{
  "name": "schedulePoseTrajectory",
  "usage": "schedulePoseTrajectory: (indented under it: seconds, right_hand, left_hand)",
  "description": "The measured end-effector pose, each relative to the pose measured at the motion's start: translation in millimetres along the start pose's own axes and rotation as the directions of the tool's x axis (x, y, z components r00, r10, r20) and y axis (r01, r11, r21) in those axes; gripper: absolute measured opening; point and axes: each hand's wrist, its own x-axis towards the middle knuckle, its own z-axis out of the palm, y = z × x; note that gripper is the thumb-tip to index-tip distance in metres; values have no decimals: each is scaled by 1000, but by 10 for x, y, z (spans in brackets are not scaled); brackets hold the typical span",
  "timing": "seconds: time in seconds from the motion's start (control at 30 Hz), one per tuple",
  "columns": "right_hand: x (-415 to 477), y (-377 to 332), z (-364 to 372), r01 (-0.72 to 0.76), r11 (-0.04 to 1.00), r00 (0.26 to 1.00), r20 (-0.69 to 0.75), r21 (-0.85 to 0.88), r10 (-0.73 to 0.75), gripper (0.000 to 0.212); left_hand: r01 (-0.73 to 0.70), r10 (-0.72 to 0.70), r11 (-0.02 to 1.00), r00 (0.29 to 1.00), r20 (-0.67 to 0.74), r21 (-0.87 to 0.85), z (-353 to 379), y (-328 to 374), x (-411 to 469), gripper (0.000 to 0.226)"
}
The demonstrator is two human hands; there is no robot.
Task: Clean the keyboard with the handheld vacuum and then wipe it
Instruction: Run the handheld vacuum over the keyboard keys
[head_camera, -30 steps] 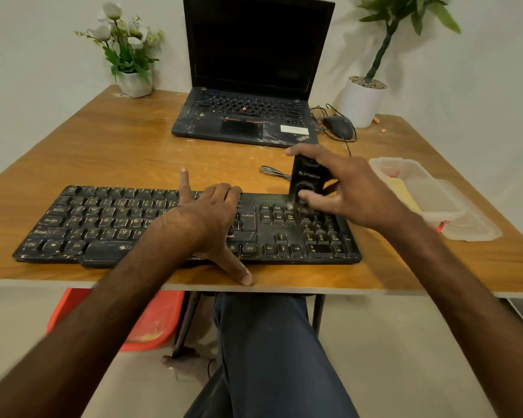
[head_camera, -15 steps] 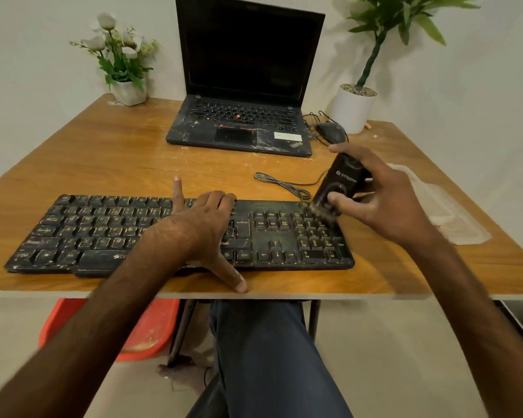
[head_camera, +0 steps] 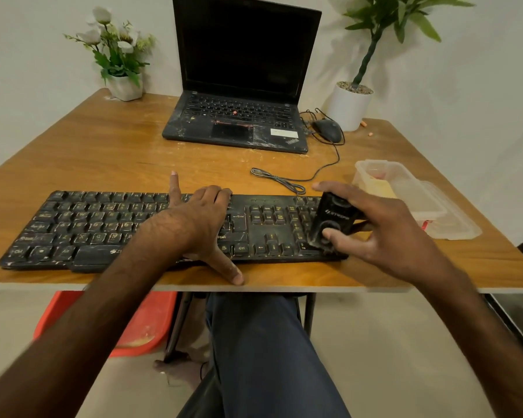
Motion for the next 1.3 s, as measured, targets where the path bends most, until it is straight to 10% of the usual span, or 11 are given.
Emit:
schedulePoseTrajectory:
  seconds: [0.1,0.23,0.4,0.53,0.73,1.13,1.3]
  right_hand:
    - [26,124,-190,-78,974,992,-115,-213,54,66]
    - [-86,-16,-133,-58,988,996,-65,144,68,67]
    - [-84,108,-143,-75,989,992,-110,-129,61,67]
    - [-162,-49,-59,-25,991,993,-107,129,39,68]
    - [-139,17,-32,-28,994,988,-153,-105,12,66]
    - [182,-362,355,154,987,987,27,52,-156,64]
    - [429,-277,399,174,973,984,55,-153,-167,62]
  left_hand:
    - [6,-6,1000,1000,8,6,-17,2,-4,161]
    - [7,-7,1000,1000,16,4,-19,6,1,158]
    - [2,-2,1000,1000,5,-10,-12,2,-8,157]
    - [5,-4,1000,1000,12,-7,-11,2,-15,158]
    - [5,-5,1000,1000,10,-1,-8,4,17,159]
    - [-4,4,1000,1000,-17,-9,5,-3,18,158]
    - [12,-12,1000,1000,0,-6,-1,9,11,156]
